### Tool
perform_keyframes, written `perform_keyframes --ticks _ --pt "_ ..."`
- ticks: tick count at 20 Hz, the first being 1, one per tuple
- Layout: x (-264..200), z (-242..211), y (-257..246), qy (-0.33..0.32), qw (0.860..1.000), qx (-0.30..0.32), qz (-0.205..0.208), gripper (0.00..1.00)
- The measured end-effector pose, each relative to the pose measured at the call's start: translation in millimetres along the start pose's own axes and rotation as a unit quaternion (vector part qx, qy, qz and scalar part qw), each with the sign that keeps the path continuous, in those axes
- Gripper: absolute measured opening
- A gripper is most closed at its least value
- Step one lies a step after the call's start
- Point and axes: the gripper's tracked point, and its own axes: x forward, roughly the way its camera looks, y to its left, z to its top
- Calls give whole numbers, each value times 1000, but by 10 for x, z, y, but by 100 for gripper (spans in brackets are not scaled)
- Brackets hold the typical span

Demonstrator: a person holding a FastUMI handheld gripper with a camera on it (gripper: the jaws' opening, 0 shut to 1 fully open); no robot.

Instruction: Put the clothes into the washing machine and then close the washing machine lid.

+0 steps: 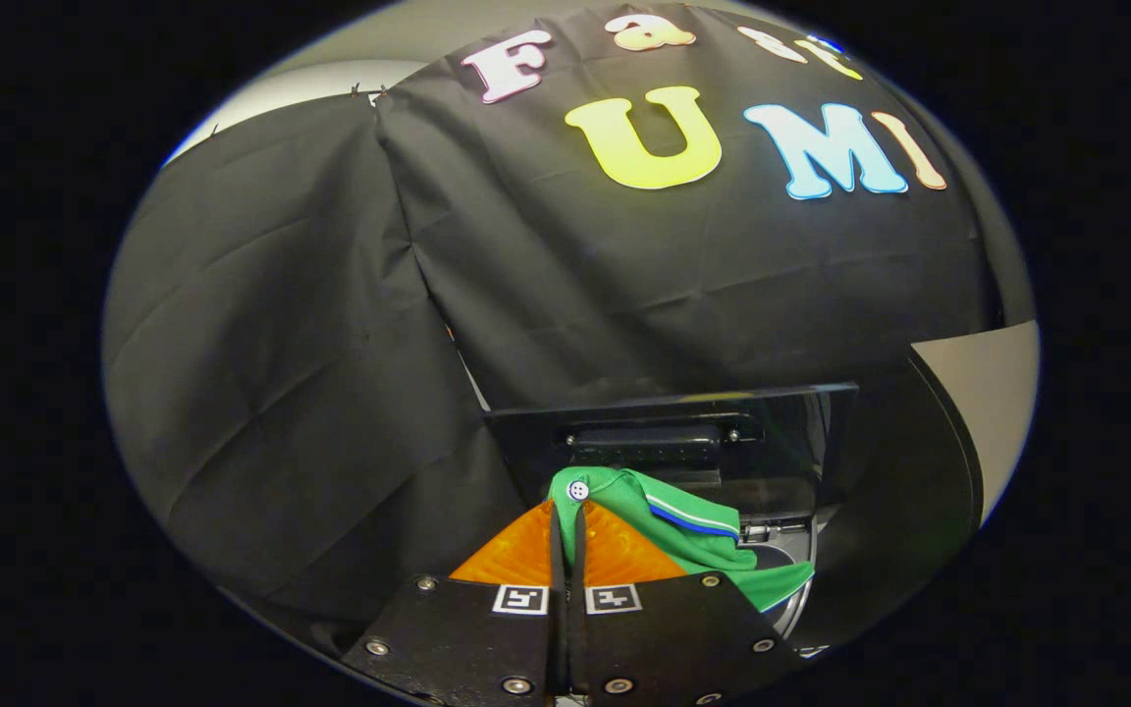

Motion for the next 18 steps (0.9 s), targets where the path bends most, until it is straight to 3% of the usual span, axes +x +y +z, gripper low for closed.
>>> perform_keyframes --ticks 18 --pt "529 -1165 -357 66 996 15 -53 0"
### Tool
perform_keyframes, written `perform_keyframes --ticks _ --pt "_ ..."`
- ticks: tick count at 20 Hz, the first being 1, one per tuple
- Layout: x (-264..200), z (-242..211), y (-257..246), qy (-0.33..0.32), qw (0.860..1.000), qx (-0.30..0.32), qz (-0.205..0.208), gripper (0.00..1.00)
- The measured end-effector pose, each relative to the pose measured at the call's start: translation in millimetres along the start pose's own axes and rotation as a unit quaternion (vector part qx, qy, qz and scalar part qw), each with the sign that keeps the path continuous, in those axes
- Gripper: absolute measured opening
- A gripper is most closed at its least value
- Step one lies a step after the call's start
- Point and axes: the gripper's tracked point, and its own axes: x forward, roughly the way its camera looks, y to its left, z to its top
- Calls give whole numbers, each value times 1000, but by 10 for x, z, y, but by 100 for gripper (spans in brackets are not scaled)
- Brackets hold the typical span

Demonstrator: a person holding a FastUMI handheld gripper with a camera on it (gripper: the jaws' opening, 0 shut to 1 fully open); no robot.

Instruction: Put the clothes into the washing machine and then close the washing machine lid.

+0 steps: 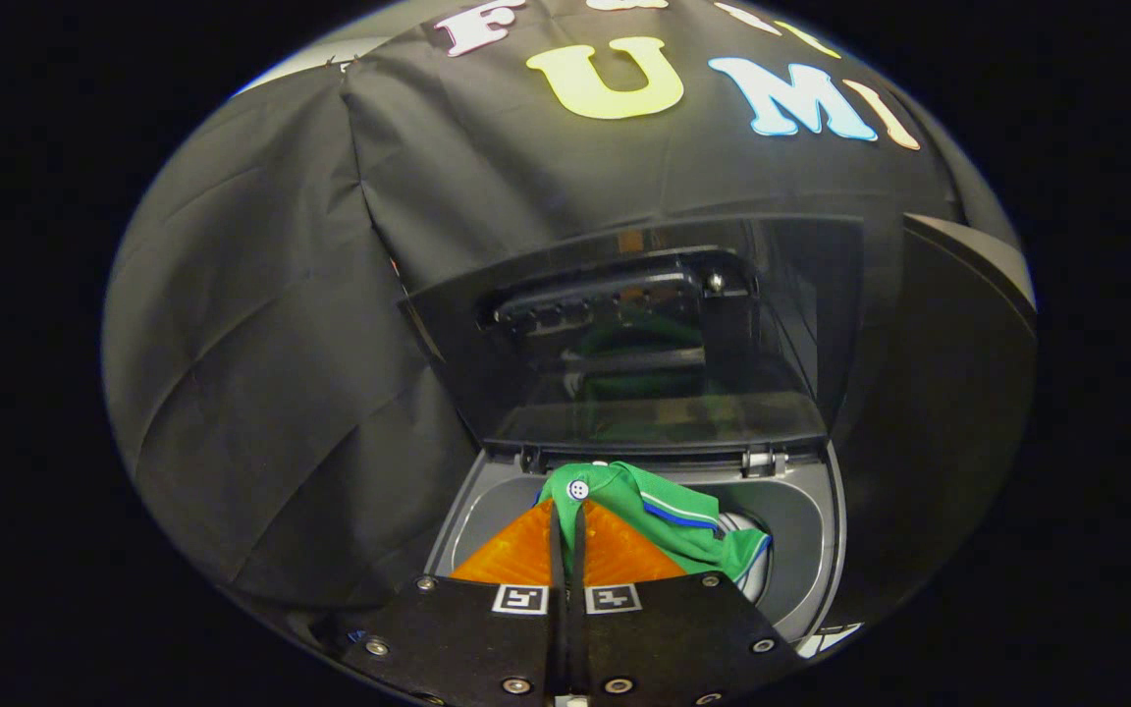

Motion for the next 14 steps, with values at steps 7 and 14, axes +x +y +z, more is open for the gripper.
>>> perform_keyframes --ticks 7,14 --pt "251 -478 -158 48 998 -4 -28 0" --pt "403 -813 -295 86 995 -12 -47 2"
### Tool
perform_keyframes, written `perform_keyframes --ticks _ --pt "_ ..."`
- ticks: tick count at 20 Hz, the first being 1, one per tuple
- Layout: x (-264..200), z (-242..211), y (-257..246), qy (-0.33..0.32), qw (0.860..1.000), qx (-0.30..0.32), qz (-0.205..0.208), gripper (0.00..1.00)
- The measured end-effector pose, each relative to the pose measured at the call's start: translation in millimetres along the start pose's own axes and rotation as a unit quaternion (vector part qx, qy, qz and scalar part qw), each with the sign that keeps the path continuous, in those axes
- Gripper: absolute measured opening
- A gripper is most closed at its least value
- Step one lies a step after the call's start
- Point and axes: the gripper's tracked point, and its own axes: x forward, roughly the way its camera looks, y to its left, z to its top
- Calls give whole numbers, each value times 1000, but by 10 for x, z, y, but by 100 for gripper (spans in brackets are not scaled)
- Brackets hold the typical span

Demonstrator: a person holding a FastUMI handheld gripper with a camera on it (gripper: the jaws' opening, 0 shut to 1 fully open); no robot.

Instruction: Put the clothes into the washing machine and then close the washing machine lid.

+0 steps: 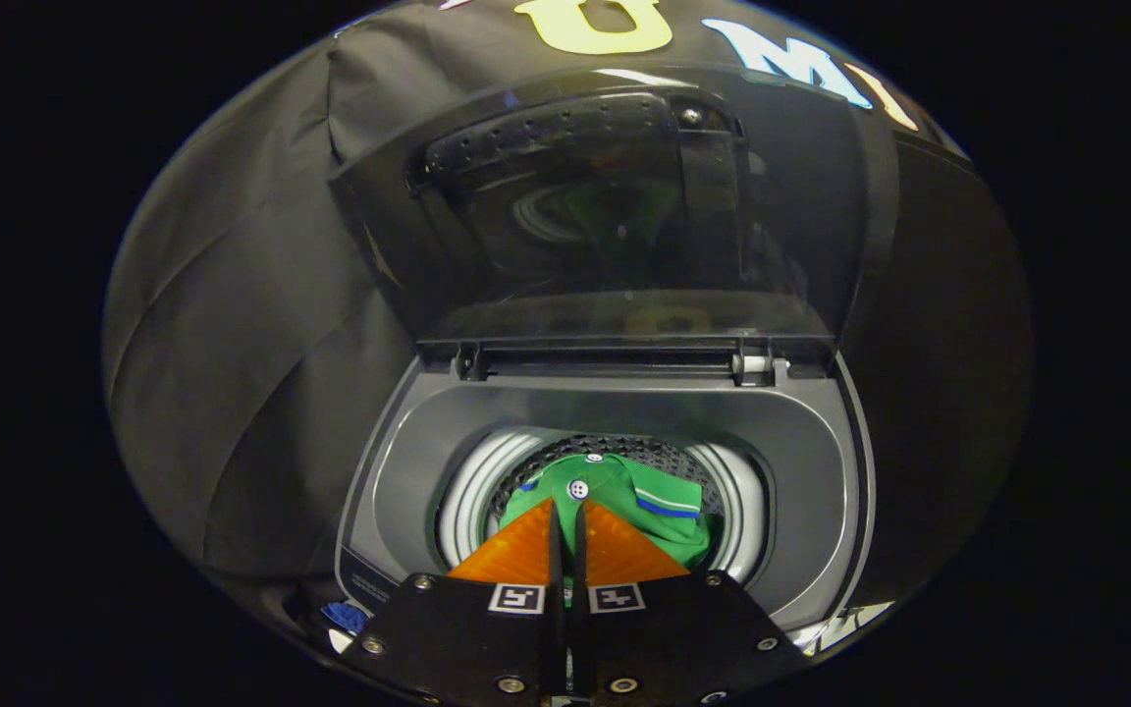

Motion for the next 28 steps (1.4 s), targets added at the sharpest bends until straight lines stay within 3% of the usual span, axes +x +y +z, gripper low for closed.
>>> perform_keyframes --ticks 4,6,13,20,28 --pt "48 -95 -7 14 1000 6 -2 5" --pt "19 -89 -41 13 1000 8 -3 14" --pt "77 -45 -71 -2 1000 -6 -15 96" --pt "16 77 -113 -23 999 -12 -28 96" --pt "-348 601 -87 -133 989 -58 -39 96"
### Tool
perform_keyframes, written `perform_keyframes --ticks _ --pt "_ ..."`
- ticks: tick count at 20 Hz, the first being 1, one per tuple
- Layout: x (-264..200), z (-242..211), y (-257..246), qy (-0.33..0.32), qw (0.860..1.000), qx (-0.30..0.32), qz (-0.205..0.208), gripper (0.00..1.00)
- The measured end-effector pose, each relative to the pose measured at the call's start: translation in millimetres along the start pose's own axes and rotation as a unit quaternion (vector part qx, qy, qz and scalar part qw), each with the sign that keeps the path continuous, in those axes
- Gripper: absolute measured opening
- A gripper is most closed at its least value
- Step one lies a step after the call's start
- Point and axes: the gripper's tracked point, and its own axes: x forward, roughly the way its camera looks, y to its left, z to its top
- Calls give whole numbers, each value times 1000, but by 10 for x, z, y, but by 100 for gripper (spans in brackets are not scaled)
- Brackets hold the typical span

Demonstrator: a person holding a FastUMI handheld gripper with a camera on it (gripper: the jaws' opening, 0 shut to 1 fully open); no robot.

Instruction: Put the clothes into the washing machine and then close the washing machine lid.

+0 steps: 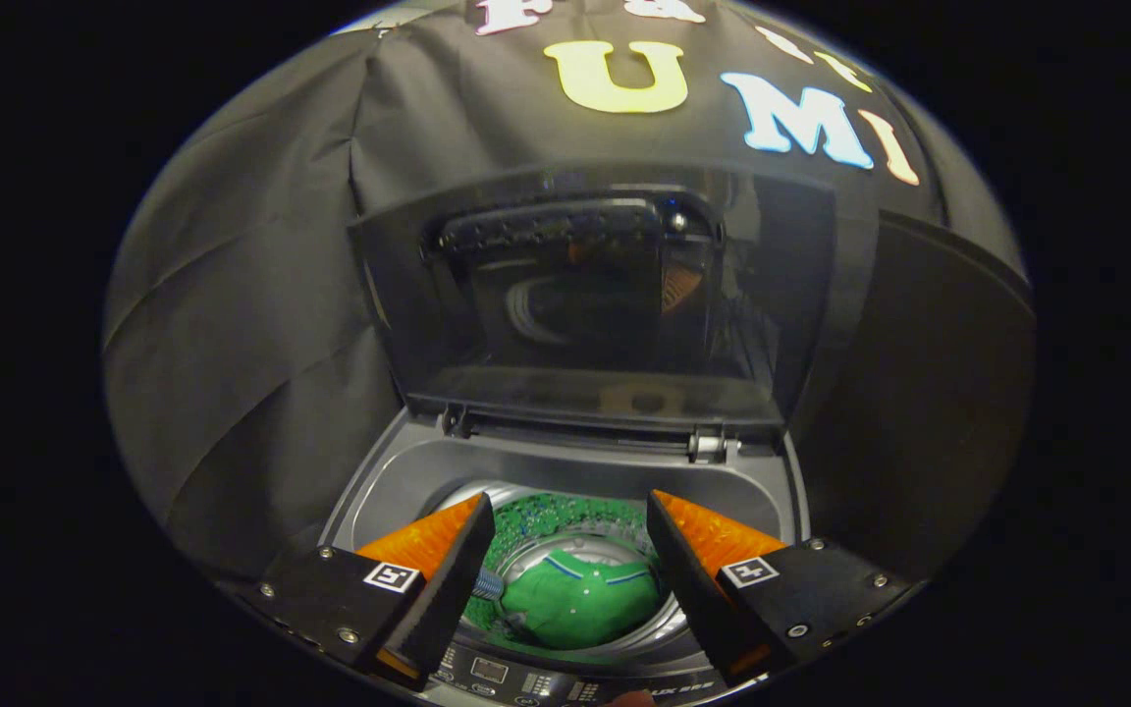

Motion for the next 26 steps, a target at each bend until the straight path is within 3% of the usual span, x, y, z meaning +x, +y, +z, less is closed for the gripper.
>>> perform_keyframes --ticks 14,26 --pt "-444 1317 149 -174 984 -43 -15 96" --pt "-156 2135 57 -196 979 -29 -39 96"
